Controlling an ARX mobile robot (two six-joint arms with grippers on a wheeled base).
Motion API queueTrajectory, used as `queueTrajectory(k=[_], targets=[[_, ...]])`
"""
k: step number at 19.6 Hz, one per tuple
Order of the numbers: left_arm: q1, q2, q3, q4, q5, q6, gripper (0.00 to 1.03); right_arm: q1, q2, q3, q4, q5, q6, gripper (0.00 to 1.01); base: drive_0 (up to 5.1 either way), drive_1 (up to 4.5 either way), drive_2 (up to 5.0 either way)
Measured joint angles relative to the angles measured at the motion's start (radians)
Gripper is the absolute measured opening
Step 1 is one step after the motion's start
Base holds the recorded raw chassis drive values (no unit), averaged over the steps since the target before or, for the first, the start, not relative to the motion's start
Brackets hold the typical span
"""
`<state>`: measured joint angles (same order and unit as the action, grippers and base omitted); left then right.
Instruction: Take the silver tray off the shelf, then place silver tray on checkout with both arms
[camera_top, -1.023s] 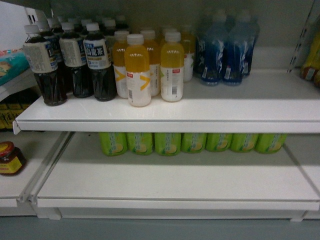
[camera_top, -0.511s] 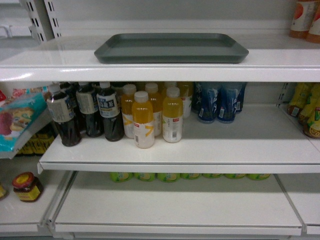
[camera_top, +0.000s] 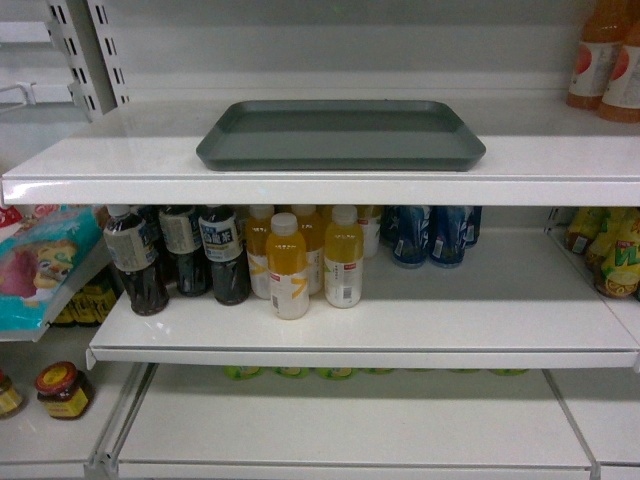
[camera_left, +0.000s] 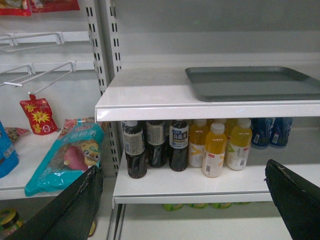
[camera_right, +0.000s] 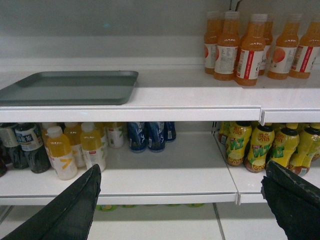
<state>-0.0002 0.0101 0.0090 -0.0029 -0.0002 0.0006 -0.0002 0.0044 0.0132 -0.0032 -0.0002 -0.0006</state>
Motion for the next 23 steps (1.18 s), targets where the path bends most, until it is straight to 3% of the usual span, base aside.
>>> queueTrajectory(k=[13,23], targets=[[0.0,0.0,0.0,0.0,0.0,0.0,0.98,0.0,0.0,0.0,0.0,0.0,0.0,0.98,0.0,0.0,0.0],[0.0,0.0,0.0,-0.002,0.0,0.0,0.98,0.0,0.0,0.0,0.001,0.0,0.0,0.98,0.0,4.2,-4.2]])
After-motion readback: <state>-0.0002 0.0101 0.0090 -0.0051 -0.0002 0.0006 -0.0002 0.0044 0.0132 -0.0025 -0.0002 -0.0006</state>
